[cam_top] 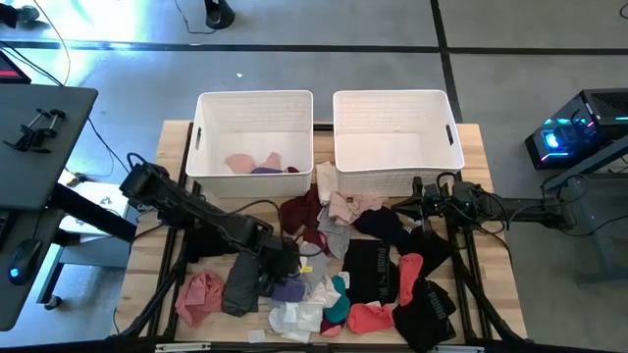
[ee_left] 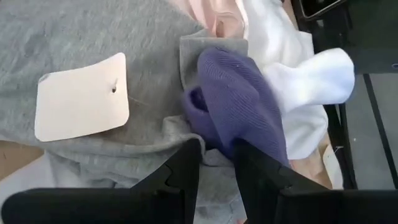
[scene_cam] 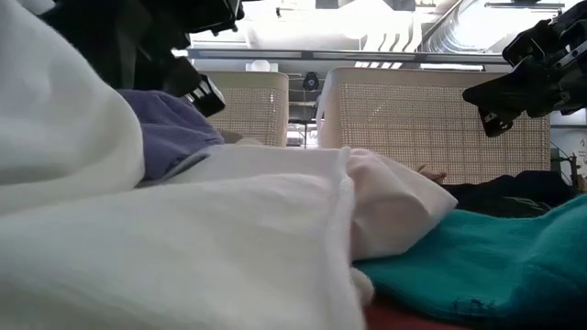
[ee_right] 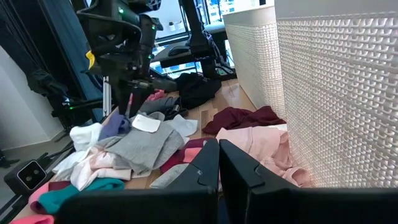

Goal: Sort clothes
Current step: Put the purple sock into the left white laundry bin

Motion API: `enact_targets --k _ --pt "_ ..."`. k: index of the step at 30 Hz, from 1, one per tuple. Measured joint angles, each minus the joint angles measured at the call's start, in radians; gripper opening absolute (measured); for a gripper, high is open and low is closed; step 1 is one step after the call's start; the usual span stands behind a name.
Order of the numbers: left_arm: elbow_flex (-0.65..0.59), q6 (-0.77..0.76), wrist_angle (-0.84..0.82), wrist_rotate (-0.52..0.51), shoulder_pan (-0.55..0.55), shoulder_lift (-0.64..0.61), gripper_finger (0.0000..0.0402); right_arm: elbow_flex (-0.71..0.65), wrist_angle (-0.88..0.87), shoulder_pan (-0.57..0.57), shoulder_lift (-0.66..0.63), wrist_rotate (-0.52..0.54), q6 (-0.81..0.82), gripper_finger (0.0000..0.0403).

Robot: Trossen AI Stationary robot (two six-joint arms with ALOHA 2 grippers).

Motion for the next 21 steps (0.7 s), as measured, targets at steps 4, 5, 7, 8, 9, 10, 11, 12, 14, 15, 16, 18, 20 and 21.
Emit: enact_targets --k 4,5,7,8,9,10,11,12,14,15,16,18,20,21 --pt "0.000 -0.010 0.000 0.001 0.000 -0.010 0.0088 0.000 0.000 0.000 0.000 0.000 0.000 0.0000" --pt "0.000 -0.016 0.006 0.005 0.000 -0.018 0.0088 0.000 0.000 0.000 0.000 0.000 0.000 0.0000" --pt "0.000 -0.027 0.023 0.035 0.001 -0.036 0.0090 0.000 0.000 0.000 0.000 0.000 0.000 0.0000" --pt "0.000 -0.025 0.040 0.057 0.000 -0.046 0.0093 0.000 0.000 0.000 0.000 0.000 0.000 0.0000" --pt "0.000 -0.021 0.064 0.071 -0.003 -0.055 0.0098 0.000 0.000 0.000 0.000 0.000 0.000 0.0000" --pt "0.000 -0.021 0.085 0.075 -0.007 -0.064 0.0104 0.000 0.000 0.000 0.000 0.000 0.000 0.0000" --pt "0.000 -0.021 0.102 0.074 -0.013 -0.069 0.0111 0.000 0.000 0.000 0.000 0.000 0.000 0.0000" --pt "0.000 -0.021 0.119 0.073 -0.019 -0.071 0.0120 0.000 0.000 0.000 0.000 0.000 0.000 0.0000" --pt "0.000 -0.028 0.127 0.046 -0.035 -0.071 0.0137 0.000 0.000 0.000 0.000 0.000 0.000 0.0000" --pt "0.000 -0.033 0.120 0.025 -0.045 -0.068 0.0146 0.000 0.000 0.000 0.000 0.000 0.000 0.0000" --pt "0.000 -0.037 0.119 0.002 -0.053 -0.061 0.0154 0.000 0.000 0.000 0.000 0.000 0.000 0.0000" --pt "0.000 -0.037 0.106 -0.034 -0.070 -0.050 0.0168 0.000 0.000 0.000 0.000 0.000 0.000 0.0000" --pt "0.000 -0.064 0.102 -0.069 -0.081 -0.035 0.0178 0.000 0.000 0.000 0.000 0.000 0.000 0.0000" --pt "0.000 -0.091 0.100 -0.090 -0.087 -0.027 0.0182 0.000 0.000 0.000 -0.001 0.000 0.000 0.0000"
